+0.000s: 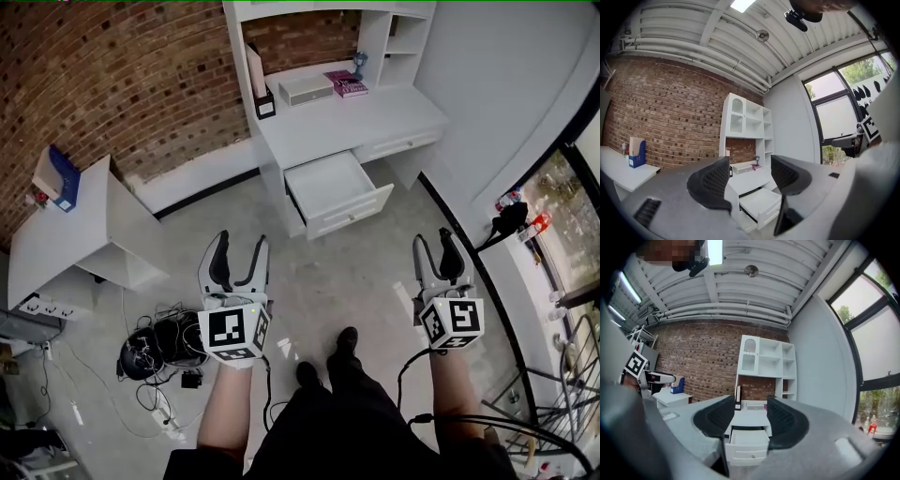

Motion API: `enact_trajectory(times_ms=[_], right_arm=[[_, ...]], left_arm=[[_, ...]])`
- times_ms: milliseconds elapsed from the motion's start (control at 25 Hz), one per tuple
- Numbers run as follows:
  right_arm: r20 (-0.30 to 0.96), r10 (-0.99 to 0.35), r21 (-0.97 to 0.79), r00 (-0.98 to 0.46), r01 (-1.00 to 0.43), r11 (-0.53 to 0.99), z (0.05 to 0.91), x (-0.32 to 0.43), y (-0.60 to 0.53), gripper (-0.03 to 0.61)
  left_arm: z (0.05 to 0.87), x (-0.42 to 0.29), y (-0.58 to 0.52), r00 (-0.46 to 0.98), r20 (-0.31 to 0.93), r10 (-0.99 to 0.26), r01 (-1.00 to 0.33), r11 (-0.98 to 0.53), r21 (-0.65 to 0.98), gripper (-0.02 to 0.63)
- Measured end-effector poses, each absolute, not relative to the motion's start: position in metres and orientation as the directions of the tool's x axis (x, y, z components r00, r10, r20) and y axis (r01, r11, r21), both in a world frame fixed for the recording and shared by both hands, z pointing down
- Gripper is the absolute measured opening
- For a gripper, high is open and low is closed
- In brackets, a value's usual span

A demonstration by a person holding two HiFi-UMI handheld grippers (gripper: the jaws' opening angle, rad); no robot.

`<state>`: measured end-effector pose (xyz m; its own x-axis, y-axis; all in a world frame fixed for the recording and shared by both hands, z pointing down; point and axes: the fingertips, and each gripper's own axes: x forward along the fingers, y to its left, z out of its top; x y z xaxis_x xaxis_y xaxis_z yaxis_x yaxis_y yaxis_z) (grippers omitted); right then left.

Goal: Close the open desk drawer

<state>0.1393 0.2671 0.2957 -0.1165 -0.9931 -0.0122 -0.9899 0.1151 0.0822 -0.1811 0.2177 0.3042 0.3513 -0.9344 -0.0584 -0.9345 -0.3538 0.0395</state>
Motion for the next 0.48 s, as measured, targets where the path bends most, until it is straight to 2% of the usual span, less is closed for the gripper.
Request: enact_trajectory(times_ms=[480], right_arm=[[0.055, -0.983, -0.023, -0.173, -0.985, 0.172, 0.35, 0.174, 0.163, 0.209]], left_arm=[[0.344, -0.142, 0.141, 0.306, 0.059, -0.95, -0.952, -0.306, 0.007, 0.27]])
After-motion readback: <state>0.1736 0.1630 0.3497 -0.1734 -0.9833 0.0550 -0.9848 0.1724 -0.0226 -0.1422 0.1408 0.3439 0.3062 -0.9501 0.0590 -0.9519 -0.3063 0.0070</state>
